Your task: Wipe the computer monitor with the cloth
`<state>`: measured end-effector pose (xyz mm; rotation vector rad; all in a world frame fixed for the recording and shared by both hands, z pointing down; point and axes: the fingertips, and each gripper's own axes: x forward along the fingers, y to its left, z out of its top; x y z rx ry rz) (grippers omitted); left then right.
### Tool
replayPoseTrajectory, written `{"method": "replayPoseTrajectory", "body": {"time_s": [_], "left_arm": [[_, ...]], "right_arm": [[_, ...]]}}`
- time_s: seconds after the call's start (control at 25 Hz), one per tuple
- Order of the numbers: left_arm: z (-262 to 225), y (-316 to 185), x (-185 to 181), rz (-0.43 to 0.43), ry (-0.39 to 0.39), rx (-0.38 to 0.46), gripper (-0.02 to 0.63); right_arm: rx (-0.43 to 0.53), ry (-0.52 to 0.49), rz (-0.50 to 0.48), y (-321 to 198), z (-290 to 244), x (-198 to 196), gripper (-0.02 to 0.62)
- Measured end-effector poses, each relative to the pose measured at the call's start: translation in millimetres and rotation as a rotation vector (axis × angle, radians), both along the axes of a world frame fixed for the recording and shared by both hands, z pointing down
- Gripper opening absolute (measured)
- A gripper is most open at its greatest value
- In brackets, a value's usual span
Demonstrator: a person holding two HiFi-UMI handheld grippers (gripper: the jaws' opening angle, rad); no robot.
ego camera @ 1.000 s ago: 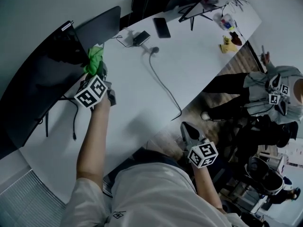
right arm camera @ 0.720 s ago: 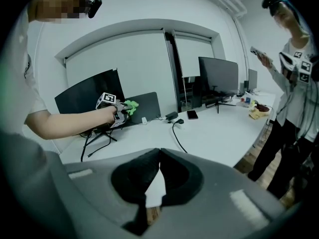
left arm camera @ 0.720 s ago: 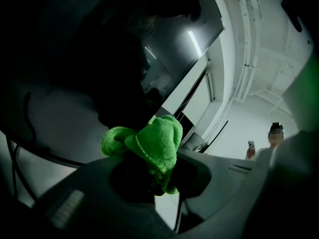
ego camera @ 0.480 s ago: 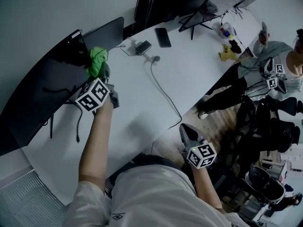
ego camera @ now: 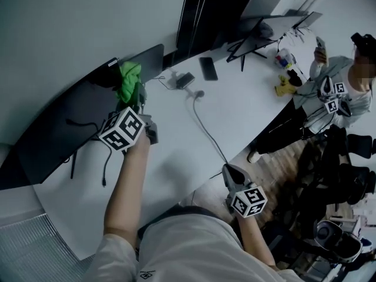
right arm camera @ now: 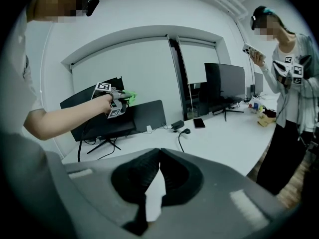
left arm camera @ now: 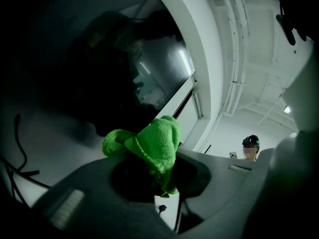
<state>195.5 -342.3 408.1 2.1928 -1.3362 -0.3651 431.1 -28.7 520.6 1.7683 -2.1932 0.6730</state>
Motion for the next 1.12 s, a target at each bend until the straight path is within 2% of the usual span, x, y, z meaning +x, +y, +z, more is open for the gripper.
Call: {"method": "replayPoseTrajectory", "body": {"time_s": [0.56,0.92,1.12], "left_arm": [[-88,10,0,-0.009,0.054,0.109,0.063],[-126,17,2,-0.004,0.052,0.134,0.063],[-145,24,2,-0.011,0.044,0.164,0.063]], "right_arm": [[0.059,-0.018,-0.014,-11,-14,-2,0.003],[0.09,-0.043,-0.016,-19,-18,4,0.003],[0.109,-0.042,-0.048,-24,-26,-3,0.003]]}}
